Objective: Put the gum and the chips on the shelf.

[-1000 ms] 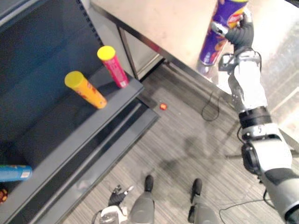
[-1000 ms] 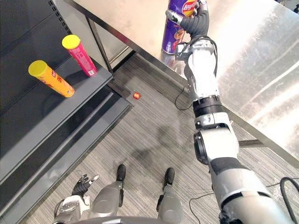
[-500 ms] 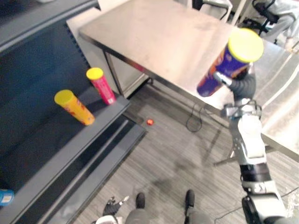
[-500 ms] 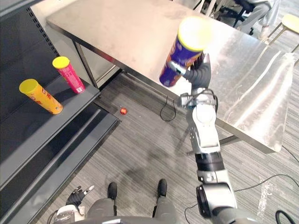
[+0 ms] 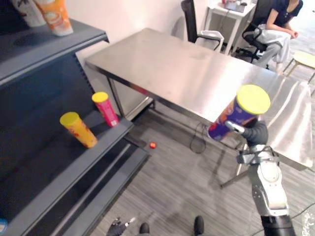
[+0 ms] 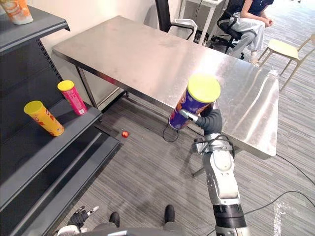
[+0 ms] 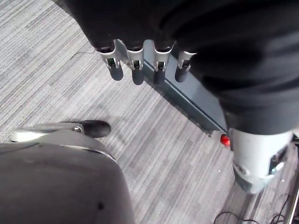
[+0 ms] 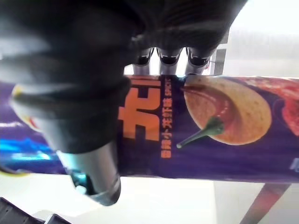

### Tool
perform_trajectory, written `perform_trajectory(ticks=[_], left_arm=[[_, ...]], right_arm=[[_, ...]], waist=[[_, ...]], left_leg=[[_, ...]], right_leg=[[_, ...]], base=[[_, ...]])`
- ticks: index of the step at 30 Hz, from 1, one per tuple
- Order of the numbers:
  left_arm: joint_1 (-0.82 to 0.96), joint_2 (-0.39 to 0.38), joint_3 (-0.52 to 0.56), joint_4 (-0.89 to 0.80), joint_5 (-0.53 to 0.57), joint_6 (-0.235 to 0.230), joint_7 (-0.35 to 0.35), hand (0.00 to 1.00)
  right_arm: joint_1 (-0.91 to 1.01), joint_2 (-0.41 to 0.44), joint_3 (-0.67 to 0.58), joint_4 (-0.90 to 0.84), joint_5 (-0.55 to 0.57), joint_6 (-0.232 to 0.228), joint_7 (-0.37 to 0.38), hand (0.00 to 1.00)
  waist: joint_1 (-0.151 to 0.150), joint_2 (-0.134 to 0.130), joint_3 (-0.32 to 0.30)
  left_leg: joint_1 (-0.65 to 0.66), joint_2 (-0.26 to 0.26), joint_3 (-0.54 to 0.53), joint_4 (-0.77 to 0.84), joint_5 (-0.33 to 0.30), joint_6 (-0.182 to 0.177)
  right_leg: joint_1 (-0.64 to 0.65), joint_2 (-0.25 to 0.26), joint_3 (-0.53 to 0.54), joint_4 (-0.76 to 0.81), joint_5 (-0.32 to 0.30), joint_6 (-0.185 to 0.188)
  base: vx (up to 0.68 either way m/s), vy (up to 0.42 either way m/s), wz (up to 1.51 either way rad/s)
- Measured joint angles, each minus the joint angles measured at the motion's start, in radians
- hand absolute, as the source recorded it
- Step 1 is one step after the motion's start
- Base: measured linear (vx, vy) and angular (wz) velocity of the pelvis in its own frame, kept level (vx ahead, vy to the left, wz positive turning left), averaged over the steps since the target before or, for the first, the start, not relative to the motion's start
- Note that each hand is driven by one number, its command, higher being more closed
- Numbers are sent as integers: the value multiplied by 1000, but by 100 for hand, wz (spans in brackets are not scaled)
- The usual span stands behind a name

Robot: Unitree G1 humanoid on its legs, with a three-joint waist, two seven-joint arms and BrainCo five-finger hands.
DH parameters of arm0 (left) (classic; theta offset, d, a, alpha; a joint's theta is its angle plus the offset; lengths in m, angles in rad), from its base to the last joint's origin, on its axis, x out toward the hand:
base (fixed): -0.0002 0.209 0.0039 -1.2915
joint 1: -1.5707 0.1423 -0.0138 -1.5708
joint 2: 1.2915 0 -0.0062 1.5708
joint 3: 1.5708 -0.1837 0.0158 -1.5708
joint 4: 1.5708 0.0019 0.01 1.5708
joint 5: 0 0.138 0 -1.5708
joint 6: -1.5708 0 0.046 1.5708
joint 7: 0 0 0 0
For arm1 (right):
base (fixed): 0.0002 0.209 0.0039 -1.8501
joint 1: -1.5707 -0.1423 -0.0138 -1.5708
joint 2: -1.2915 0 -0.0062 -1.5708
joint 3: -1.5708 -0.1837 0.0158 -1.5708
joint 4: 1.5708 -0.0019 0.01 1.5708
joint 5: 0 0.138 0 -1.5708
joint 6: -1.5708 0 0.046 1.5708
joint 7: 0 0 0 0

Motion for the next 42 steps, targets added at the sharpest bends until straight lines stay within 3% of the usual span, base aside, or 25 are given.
perform_trajectory(ticks=[4, 7, 10, 12, 14, 15, 16, 17, 18, 19, 21, 23, 24, 26, 29, 31, 36, 40, 42], left_arm=[[9, -3, -9, 4, -1, 1, -5, 0], [11, -2, -10, 8, -8, 1, -11, 0], [10, -5, -8, 6, -29, 1, -18, 0], [8, -10, -7, -2, -52, 1, -18, 0], [9, -26, -2, -8, -53, 2, -19, 0], [16, -34, 2, -8, -54, 6, -18, 0], [19, -36, 2, -7, -56, 12, -19, 0], [17, -28, 18, 0, -60, 17, -22, 0], [7, -36, 21, 1, -88, 21, -26, 0], [8, -39, 21, 1, -88, 21, -30, 0], [15, -47, 22, -1, -94, 21, -41, 0], [17, -54, 27, -8, -96, 21, -42, 0], [26, -70, 41, -9, -101, 21, -42, 0], [27, -82, 43, -8, -114, 21, -44, 0], [44, -79, 77, -5, -112, 25, -43, 0], [45, -79, 80, 0, -94, 27, -40, 0], [43, -69, 84, 1, -76, 36, -34, 0], [35, -53, 89, -3, -76, 36, -31, 0], [36, -51, 89, -3, -76, 36, -29, 0]], right_arm=[[55, 26, -7, -8, 0, 0, 2, 100], [66, 50, -6, -3, -1, 0, 1, 100], [61, 73, 28, 30, 0, -4, 0, 100], [50, 73, 58, 45, 0, -4, 0, 100], [21, 71, 70, 50, 0, -4, 1, 100], [10, 71, 72, 56, -1, -3, 1, 100], [2, 71, 71, 65, -1, -4, -2, 100], [-3, 71, 56, 73, -2, -5, -7, 100], [-1, 66, 8, 79, -3, -4, -24, 100], [1, 69, -8, 85, -3, -4, -32, 100], [18, 75, -87, 87, -3, -4, -57, 100], [29, 72, -122, 87, -5, -4, -70, 100], [33, 71, -138, 86, -10, -4, -70, 100], [40, 90, -169, 86, -11, -4, -71, 100], [70, 145, -186, 84, -11, -4, -69, 100], [77, 156, -198, 72, -12, -5, -73, 100], [103, 162, -203, 73, -23, -5, -101, 100], [113, 171, -204, 73, -29, -5, -115, 100], [122, 171, -202, 74, -45, -4, -114, 100]], waist=[[-3, 12, -1], [-3, 16, 0], [0, 36, 11], [1, 46, 14], [7, 76, 29], [16, 90, 38], [14, 96, 41], [11, 80, 40], [4, 96, 42], [0, 92, 44], [-5, 108, 35], [-8, 122, 28], [-10, 147, 14], [-12, 168, 10], [-5, 138, 17], [-5, 134, 20], [-6, 109, 41], [-4, 76, 62], [-3, 73, 63]], left_leg=[[31, 1, -9, 8, -4, -4], [32, -1, -44, 67, -31, -8], [-49, 6, -135, 155, -59, -22], [-120, 14, -204, 160, -39, -35], [-169, 36, -240, 131, -18, -40], [-170, 62, -216, 80, -19, -38], [-160, 90, -155, 18, -50, 20], [-183, 99, -26, 27, -61, 83], [-231, 107, 121, 141, -7, 127], [-233, 104, 167, 182, 10, 135], [-188, 104, 273, 229, 14, 123], [-111, 110, 307, 190, 29, 83], [-64, 124, 307, 129, 53, 51], [-59, 121, 296, 71, 50, 39], [-60, 97, 283, 66, 50, 37], [-66, 68, 249, 45, 50, 37], [-70, 37, 266, 44, 41, 41], [-73, 40, 315, 34, 39, 26], [-71, 45, 335, 19, 43, 19]], right_leg=[[6, -1, -5, 71, -42, -5], [-8, -14, -22, 211, -122, -5], [-24, -25, -99, 299, -180, -19], [-63, -20, -163, 328, -195, -38], [-102, -8, -229, 357, -207, -59], [-103, 2, -252, 351, -211, -67], [-94, 6, -281, 330, -213, -74], [-97, -25, -334, 313, -211, -97], [-99, -65, -428, 323, -216, -118], [-95, -79, -459, 323, -217, -120], [-66, -118, -563, 314, -217, -120], [-46, -130, -629, 310, -216, -116], [-40, -121, -673, 308, -215, -105], [-23, -124, -734, 311, -199, -82], [18, -149, -789, 318, -189, -65], [19, -179, -813, 347, -188, -54], [-6, -230, -786, 394, -187, -51], [-62, -216, -714, 374, -178, -41], [-73, -194, -694, 339, -154, -46]], base=[[-8, -3, 5], [-36, -10, 34], [-109, -65, 67], [-130, -131, 107], [-101, -147, 94], [-105, -185, 79], [-108, -198, 122], [-134, -220, 183], [-107, -175, 179], [-87, -148, 167], [-43, -95, 140], [-25, -14, 131], [-26, 80, 112], [-39, 158, 95], [-19, 131, 65], [-34, 136, 46], [-77, 120, -2], [-79, 30, -40], [-13, 3, -34]])
